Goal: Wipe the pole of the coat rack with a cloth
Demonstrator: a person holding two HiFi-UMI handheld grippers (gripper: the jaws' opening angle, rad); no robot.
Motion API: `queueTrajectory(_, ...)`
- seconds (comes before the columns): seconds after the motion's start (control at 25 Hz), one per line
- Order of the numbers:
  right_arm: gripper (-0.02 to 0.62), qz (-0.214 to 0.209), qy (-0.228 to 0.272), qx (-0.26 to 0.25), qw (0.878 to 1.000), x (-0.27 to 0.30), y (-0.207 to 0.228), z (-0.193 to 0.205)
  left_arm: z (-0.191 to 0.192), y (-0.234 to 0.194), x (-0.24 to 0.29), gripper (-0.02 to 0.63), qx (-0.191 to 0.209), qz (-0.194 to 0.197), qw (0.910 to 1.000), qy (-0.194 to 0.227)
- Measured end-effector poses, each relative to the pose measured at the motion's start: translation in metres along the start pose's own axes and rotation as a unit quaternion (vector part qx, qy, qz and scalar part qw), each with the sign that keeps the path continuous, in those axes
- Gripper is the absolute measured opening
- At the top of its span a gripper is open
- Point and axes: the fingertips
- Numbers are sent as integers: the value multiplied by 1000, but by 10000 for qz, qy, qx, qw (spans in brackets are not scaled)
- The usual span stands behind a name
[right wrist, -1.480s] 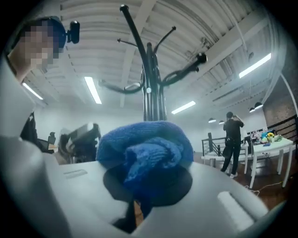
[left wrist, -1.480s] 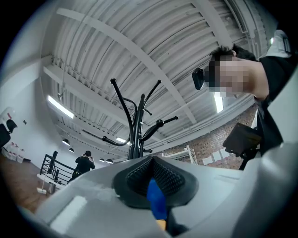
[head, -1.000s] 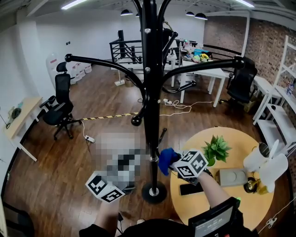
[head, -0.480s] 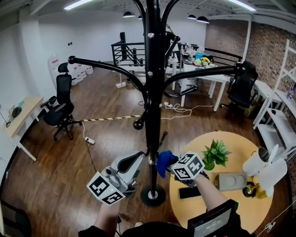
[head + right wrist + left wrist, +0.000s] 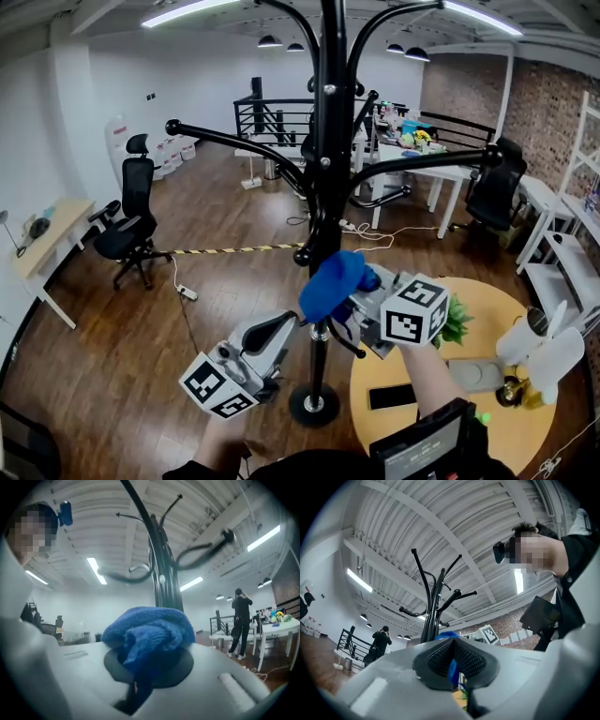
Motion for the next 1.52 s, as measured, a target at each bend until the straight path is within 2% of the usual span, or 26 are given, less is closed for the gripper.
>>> queueTrajectory(0.08, 23, -41, 654, -325, 9973, 0, -15, -53, -11, -2, -3, -8, 133, -5, 9999, 80)
queueTrajectory(0.2, 23, 46, 1486, -668, 9866, -12, -29, -114, -21, -4, -10, -8, 271, -45, 9995, 184)
queueTrajectory(0.32, 23, 45, 1831, -882, 9791, -36, -47, -154, -28, -7, -15, -8, 312, -73, 9991, 273)
queueTrajectory(0.44, 23, 19, 2039, -993, 9739, -61, -63, -171, -32, -13, -15, -8, 343, -86, 9988, 334)
queueTrajectory(0.64, 23, -153, 2896, -1038, 9514, -128, -96, -200, -37, -11, -5, -8, 301, 30, 9986, 431)
queueTrajectory(0.8, 23, -171, 3203, -1229, 9391, -153, -121, -213, -39, -5, 3, -8, 273, 135, 9986, 443)
queueTrajectory(0.88, 23, -183, 3233, -1212, 9383, -146, -117, -212, -37, -4, 4, -8, 263, 141, 9985, 451)
queueTrajectory(0.96, 23, -140, 3110, -1223, 9424, -130, -109, -206, -35, -1, 3, -8, 250, 131, 9987, 428)
queueTrajectory(1.2, 23, 546, 2272, -1653, 9582, -50, -80, -178, -35, -2, -17, -8, 213, -24, 9992, 337)
queueTrajectory(1.28, 23, 694, 2001, -1459, 9664, -32, -57, -159, -35, -3, -25, -8, 210, -104, 9993, 304)
queueTrajectory(1.4, 23, 871, 1652, -783, 9793, -21, -16, -118, -32, -3, -36, -8, 204, -231, 9993, 207)
queueTrajectory(1.52, 23, 888, 1330, -416, 9862, -20, 4, -74, -28, -3, -39, -8, 162, -280, 9994, 99)
Point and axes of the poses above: the fingertips, and each gripper's own axes: x forward along the fingers, y to its right, z out of its underside, and after that the axes turned 13 degrees about x, right-handed
